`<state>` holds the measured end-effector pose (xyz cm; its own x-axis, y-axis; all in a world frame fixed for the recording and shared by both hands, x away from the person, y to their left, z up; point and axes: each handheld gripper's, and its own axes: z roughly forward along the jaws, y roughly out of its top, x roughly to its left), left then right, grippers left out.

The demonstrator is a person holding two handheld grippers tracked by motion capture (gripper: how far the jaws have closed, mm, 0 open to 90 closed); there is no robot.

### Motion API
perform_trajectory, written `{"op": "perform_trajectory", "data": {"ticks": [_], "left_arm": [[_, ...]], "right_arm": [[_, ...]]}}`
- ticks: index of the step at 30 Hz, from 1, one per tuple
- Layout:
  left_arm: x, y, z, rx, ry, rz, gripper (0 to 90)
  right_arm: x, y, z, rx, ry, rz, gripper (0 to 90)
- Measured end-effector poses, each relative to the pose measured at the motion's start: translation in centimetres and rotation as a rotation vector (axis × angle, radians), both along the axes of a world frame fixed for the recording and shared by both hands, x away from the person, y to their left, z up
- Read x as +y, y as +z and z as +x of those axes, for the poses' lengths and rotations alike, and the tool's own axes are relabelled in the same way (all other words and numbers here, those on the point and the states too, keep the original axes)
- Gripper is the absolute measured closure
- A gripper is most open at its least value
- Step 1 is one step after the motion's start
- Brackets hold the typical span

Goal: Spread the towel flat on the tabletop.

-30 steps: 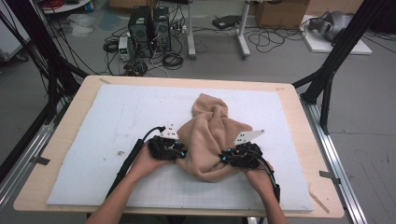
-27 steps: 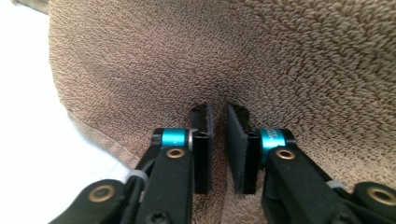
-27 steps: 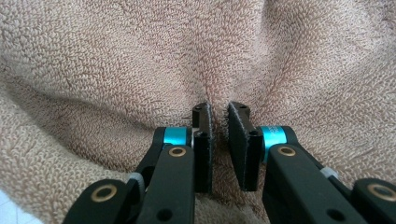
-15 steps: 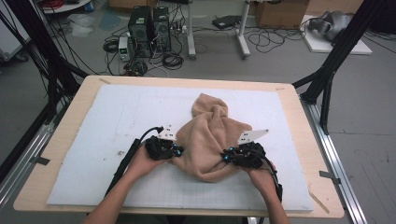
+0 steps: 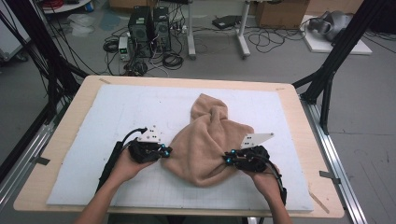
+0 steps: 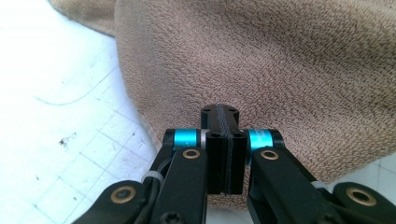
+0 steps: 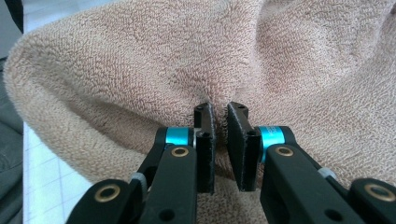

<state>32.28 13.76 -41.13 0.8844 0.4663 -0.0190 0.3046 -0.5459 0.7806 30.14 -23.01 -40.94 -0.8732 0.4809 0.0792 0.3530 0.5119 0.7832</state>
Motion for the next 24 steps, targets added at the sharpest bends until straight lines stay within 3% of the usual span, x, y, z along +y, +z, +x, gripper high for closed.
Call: {"op": "perform_trajectory", "data": {"ticks": [5,7,9,11,15,18,21,24], "left_arm": [[-0.1,-0.3,0.3,0.008,-0.005,-0.022,86.2],[-0.3,-0.4,0.8,0.031,0.014,-0.044,63.9],[-0.7,-0.6,1.2,0.036,0.026,-0.057,49.3],[-1.2,-0.9,1.8,0.056,0.035,-0.066,42.5],[-2.6,-1.8,2.7,0.082,0.028,-0.021,39.2],[-3.5,-2.8,3.0,0.097,0.018,0.042,41.7],[-4.0,-2.9,2.9,0.087,0.039,0.048,43.9],[-4.1,-2.8,2.7,0.085,0.036,0.06,51.9]], "right_arm": [[-0.6,-0.1,-0.1,0.006,-0.006,-0.001,81.6],[-0.6,-0.2,0.0,0.009,-0.006,-0.002,81.5],[-0.5,-0.2,0.1,0.01,-0.002,-0.009,81.2],[-0.5,-0.2,0.2,0.01,-0.001,-0.014,81.0],[-0.3,-0.5,0.3,0.019,0.003,-0.026,79.8],[-0.3,-0.8,0.4,0.033,0.001,-0.033,79.3],[-0.3,-1.1,0.5,0.04,0.001,-0.032,79.0],[0.0,-1.2,0.6,0.045,0.003,-0.031,78.9]]}}
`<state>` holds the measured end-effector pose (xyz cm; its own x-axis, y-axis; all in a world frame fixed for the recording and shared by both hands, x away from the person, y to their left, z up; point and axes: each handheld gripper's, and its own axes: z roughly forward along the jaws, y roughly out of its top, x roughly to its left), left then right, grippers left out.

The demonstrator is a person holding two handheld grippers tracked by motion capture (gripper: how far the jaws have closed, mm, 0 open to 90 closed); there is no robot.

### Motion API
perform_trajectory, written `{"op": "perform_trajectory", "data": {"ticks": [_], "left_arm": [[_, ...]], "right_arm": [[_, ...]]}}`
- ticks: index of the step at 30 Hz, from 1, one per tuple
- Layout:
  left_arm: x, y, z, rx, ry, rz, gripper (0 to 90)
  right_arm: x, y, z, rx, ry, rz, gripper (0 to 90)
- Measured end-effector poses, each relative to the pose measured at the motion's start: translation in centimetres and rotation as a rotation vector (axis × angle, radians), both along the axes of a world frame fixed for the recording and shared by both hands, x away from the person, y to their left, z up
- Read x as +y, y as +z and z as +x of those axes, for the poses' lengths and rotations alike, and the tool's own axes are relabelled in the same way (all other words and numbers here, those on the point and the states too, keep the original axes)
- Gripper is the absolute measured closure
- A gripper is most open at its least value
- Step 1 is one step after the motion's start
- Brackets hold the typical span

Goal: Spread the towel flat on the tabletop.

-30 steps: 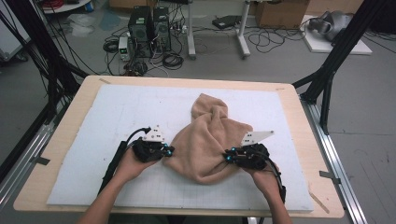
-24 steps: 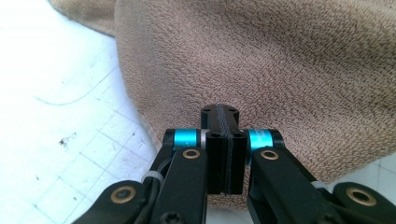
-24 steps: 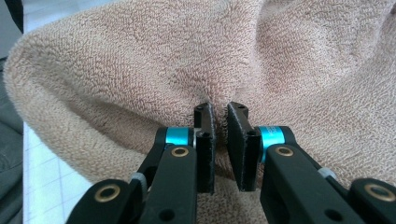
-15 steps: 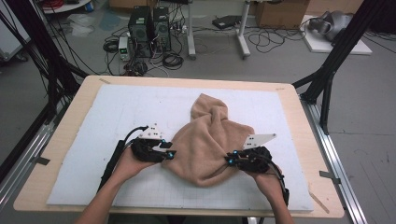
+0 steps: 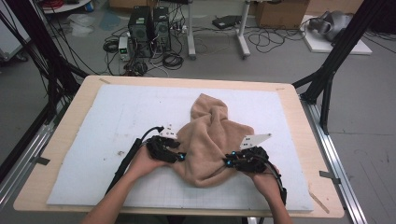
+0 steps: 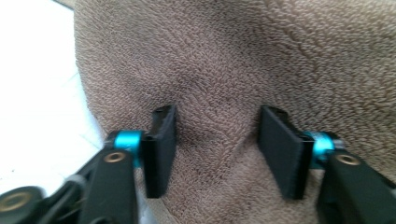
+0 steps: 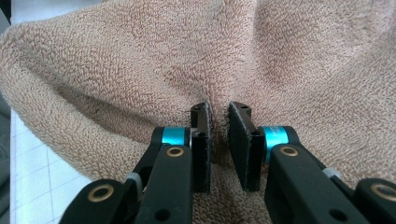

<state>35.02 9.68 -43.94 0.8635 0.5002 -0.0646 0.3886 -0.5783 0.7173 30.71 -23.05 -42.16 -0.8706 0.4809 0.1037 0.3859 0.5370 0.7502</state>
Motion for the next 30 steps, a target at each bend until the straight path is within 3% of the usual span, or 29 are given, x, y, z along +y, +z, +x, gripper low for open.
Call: {"op": "perform_trajectory", "data": {"ticks": [4,8,13,16,23,30], "left_arm": [[-0.1,0.1,0.0,0.014,-0.016,-0.008,67.2],[-0.1,0.3,-0.2,-0.007,-0.025,0.007,77.4],[1.4,1.3,-0.6,-0.052,0.018,0.033,80.1],[3.2,2.5,-1.4,-0.078,0.047,-0.002,80.5],[6.9,5.2,-5.0,-0.157,0.073,-0.022,81.1],[10.1,4.7,-10.2,-0.159,0.09,-0.036,81.1]], "right_arm": [[0.2,0.0,0.1,-0.004,0.0,-0.003,78.7],[0.4,0.0,0.3,-0.006,0.001,0.002,78.6],[0.7,0.3,0.3,-0.014,0.0,0.01,78.8],[1.0,0.7,0.5,-0.023,0.013,0.018,79.3],[3.3,2.7,0.2,-0.033,0.087,0.047,80.5],[5.8,3.1,-2.2,-0.006,0.186,0.044,81.1]]}}
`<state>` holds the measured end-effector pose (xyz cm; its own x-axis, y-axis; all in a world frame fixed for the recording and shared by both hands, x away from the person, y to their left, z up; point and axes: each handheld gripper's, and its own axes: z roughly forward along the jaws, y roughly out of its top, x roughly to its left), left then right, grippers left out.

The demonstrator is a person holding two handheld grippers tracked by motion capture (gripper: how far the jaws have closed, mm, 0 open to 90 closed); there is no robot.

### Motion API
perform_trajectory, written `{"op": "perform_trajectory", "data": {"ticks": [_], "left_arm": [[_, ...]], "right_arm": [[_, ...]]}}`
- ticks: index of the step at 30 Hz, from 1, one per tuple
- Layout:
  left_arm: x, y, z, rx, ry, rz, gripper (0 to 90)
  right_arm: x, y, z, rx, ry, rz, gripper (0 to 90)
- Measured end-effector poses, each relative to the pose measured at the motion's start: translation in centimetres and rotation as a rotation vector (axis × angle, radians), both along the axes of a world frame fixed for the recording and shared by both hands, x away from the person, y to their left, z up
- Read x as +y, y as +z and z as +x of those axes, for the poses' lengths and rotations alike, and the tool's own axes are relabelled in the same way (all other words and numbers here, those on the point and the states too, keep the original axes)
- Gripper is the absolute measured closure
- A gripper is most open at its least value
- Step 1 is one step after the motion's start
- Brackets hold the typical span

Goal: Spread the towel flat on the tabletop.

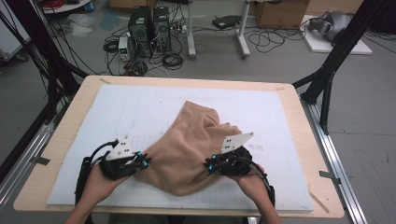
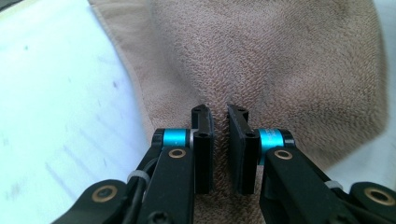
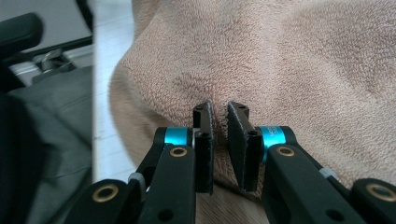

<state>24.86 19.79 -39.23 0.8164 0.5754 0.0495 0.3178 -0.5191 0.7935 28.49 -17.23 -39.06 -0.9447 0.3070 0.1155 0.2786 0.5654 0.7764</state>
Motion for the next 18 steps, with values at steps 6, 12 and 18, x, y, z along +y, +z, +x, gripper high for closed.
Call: {"op": "perform_trajectory", "data": {"ticks": [6,12,18], "left_arm": [[1.0,-1.3,-2.2,0.042,-0.015,-0.013,80.8],[0.8,-0.3,-0.6,0.046,-0.043,-0.081,63.5],[-0.3,0.9,2.2,0.023,-0.052,-0.087,53.4]], "right_arm": [[1.2,-0.5,-2.0,0.006,0.069,-0.033,80.5],[0.3,0.5,-1.7,0.009,0.057,0.026,66.8],[-1.9,2.4,-0.1,-0.055,-0.049,0.033,61.5]]}}
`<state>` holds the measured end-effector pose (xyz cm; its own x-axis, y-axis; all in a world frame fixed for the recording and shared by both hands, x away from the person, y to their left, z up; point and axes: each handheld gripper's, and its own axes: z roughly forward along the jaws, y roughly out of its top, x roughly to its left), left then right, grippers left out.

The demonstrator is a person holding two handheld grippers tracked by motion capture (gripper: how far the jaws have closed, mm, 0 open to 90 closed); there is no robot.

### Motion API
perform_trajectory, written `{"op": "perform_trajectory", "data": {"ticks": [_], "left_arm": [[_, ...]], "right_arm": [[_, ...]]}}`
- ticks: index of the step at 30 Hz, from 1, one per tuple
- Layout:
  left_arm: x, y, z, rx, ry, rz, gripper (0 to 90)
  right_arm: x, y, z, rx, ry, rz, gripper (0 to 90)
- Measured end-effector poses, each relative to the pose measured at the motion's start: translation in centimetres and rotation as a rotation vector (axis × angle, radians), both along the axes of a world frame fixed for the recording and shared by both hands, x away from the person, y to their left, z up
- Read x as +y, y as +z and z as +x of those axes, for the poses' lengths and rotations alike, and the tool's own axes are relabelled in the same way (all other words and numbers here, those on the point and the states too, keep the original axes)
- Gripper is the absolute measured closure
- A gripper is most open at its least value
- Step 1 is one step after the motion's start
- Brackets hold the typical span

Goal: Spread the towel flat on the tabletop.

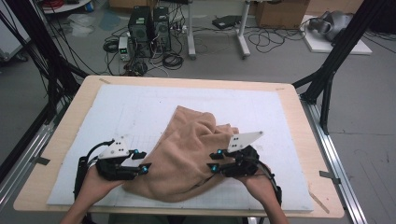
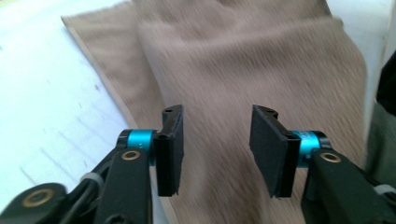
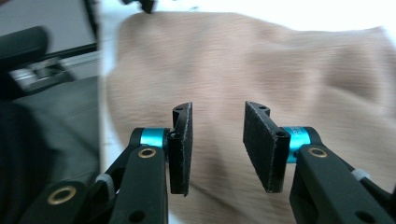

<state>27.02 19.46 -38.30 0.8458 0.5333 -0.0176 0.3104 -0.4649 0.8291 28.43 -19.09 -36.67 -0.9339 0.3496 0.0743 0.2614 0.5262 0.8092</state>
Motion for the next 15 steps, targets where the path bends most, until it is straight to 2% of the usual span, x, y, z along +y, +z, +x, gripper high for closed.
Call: {"op": "perform_trajectory", "data": {"ticks": [4,5,8,10,12,15], "left_arm": [[-1.2,0.2,1.9,-0.019,-0.004,-0.001,52.1],[-1.6,0.2,2.4,-0.013,0.0,-0.001,51.2],[-2.8,-0.3,4.0,-0.014,-0.013,0.028,48.4],[-3.4,-1.1,5.1,-0.011,-0.016,0.074,46.7],[-3.8,-2.3,6.2,0.058,-0.018,0.095,45.9],[-4.1,-3.8,7.3,0.142,-0.027,0.124,46.9]], "right_arm": [[-1.3,0.5,1.8,-0.046,-0.099,-0.017,56.5],[-1.5,0.5,2.3,-0.052,-0.117,-0.024,55.3],[-1.7,0.0,3.6,-0.055,-0.161,-0.072,51.7],[-1.7,-1.0,4.3,-0.036,-0.174,-0.108,51.0],[-1.6,-2.3,4.6,-0.005,-0.176,-0.124,51.8],[-1.3,-4.4,4.6,0.045,-0.166,-0.151,58.9]]}}
